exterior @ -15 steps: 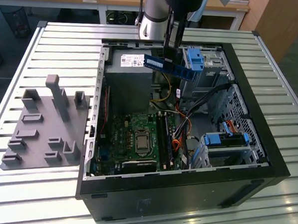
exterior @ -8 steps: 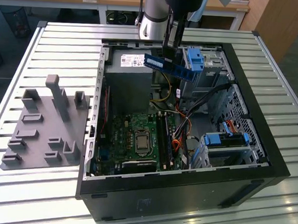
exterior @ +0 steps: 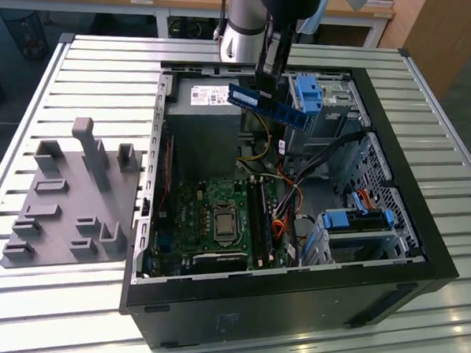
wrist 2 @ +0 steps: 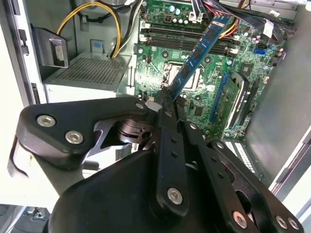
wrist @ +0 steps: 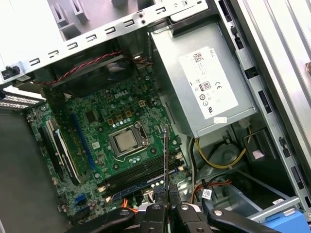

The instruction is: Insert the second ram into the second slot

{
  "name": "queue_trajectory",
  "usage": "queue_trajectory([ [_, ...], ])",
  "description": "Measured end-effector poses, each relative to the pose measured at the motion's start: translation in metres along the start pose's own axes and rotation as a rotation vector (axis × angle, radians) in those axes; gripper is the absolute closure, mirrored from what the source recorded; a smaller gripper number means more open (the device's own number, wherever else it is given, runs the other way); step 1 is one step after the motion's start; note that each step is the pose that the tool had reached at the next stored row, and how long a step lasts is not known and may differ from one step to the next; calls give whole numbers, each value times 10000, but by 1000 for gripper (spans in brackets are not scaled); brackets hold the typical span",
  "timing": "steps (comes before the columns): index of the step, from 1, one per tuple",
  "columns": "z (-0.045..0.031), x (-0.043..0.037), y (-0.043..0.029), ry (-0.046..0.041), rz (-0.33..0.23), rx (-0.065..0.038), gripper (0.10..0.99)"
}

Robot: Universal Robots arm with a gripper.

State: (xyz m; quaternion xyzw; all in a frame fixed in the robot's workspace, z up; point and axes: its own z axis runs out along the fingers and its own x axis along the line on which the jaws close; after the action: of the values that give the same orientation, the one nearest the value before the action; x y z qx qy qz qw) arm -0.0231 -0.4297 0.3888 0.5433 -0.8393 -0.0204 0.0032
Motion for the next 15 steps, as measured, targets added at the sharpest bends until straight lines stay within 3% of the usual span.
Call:
queue_trajectory([
  [15,1,0,0,-23,604,10,949],
])
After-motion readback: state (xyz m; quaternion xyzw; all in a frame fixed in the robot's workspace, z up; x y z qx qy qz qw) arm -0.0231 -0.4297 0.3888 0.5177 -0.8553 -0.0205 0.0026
